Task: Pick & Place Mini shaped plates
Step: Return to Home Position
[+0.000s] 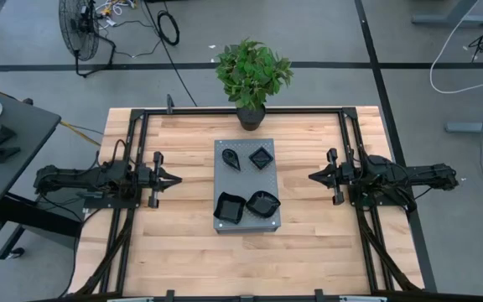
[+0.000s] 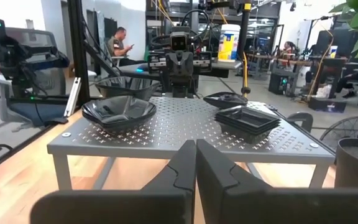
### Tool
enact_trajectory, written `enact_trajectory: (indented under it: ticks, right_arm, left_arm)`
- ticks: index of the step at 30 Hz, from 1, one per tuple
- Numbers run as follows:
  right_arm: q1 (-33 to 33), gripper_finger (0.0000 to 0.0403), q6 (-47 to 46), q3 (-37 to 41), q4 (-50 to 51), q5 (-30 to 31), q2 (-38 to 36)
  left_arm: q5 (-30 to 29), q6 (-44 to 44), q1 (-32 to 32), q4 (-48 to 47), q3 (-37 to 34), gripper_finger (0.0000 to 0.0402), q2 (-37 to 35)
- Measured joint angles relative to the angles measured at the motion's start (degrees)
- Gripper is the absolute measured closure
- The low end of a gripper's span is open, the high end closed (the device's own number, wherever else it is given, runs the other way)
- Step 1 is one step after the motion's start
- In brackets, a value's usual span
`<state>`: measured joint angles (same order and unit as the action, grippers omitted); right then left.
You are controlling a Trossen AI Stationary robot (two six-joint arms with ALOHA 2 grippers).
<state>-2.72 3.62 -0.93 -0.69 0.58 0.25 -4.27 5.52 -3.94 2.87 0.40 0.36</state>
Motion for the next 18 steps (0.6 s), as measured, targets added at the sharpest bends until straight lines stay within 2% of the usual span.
enact_trajectory:
  ticks: [18]
  right_arm:
    - [-0.02, 0.0387, -0.57, -0.02, -0.04, 0.0, 0.0]
  left_arm:
    - [0.0, 0.0, 0.02, 0.0, 0.0, 0.0372, 0.0]
